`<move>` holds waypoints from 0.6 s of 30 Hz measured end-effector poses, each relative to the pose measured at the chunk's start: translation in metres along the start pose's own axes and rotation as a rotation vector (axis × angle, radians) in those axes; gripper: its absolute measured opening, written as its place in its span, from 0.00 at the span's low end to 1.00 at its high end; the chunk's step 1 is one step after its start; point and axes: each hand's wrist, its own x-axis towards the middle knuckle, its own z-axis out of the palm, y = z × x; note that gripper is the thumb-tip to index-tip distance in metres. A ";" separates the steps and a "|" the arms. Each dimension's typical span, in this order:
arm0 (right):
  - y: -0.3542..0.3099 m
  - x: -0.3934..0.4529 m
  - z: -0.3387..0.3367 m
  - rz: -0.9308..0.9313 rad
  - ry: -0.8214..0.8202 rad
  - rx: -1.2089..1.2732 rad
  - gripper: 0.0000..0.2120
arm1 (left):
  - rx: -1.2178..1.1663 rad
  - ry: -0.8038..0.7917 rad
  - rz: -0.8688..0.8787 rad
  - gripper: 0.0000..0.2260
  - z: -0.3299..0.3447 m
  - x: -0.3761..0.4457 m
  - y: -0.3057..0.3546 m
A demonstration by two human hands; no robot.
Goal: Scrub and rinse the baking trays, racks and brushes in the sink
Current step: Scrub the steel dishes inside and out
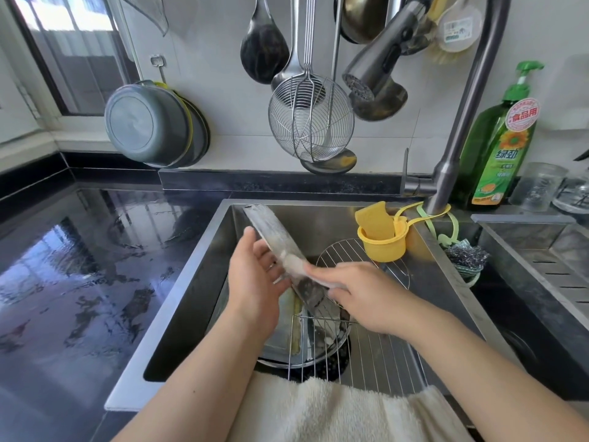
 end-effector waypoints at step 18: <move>-0.015 0.008 -0.009 0.011 0.263 -0.026 0.29 | 0.537 -0.147 0.228 0.10 0.008 -0.001 -0.015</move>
